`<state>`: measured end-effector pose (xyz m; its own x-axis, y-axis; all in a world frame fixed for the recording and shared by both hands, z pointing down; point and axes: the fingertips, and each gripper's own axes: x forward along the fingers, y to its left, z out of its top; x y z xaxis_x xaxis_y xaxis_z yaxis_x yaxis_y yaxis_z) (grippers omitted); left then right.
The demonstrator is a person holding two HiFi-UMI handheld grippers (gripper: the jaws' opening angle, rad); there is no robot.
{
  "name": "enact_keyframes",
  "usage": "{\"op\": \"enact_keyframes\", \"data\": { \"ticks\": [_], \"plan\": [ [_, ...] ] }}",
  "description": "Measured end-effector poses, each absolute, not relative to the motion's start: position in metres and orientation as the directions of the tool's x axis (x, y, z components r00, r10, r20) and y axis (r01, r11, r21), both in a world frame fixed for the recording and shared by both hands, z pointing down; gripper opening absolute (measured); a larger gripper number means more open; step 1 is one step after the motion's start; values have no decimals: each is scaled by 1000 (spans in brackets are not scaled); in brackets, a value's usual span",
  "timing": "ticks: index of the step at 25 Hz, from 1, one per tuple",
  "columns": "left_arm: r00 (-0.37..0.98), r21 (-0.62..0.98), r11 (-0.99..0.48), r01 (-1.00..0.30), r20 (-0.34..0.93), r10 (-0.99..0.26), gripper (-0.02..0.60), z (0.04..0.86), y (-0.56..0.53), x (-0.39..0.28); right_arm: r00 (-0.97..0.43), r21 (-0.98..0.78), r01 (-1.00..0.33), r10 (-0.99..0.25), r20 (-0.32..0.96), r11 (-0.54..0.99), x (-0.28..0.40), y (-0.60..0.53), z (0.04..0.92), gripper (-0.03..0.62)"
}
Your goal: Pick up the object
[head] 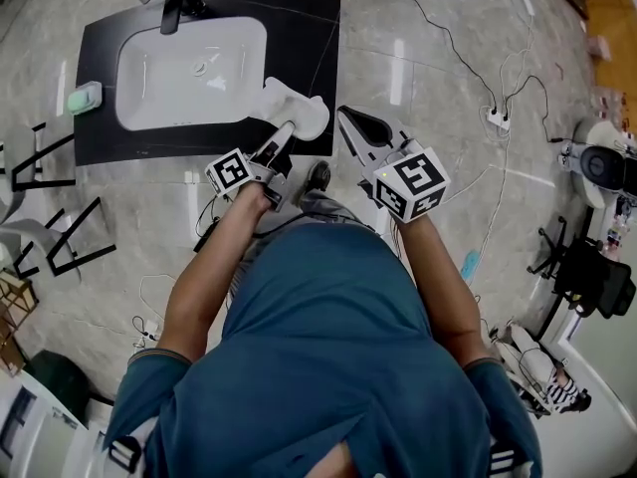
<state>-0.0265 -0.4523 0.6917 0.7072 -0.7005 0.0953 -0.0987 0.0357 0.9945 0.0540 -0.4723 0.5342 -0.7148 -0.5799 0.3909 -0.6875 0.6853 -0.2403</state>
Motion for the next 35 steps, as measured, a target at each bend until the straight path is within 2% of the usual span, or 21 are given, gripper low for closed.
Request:
{"op": "enact_keyframes", "data": {
  "ticks": [2,6,10,18,22,35],
  "plan": [
    [714,984,-23,-175,110,-691,117,680,-453,-36,-712,-238,-691,-588,383,682,54,-472,532,14],
    [697,972,-75,-221,104,-710,117,655,-456,-51,-710,-234,-696,-603,363,679,53,-471,528,14],
    [707,900,-247,-359,90,-701,116,619,-462,-62,-715,-229,-694,-617,330,682,52,-468,519,14],
    [720,774,-423,-471,61,-691,115,560,-457,-74,-745,-163,-659,-607,278,734,41,-454,507,14],
    [721,725,-465,-509,63,-690,115,542,-454,-79,-755,-111,-638,-591,283,762,32,-448,504,14],
    [716,643,-534,-549,31,-698,115,503,-450,-91,-758,-97,-636,-596,266,766,28,-443,499,14]
  ]
}}
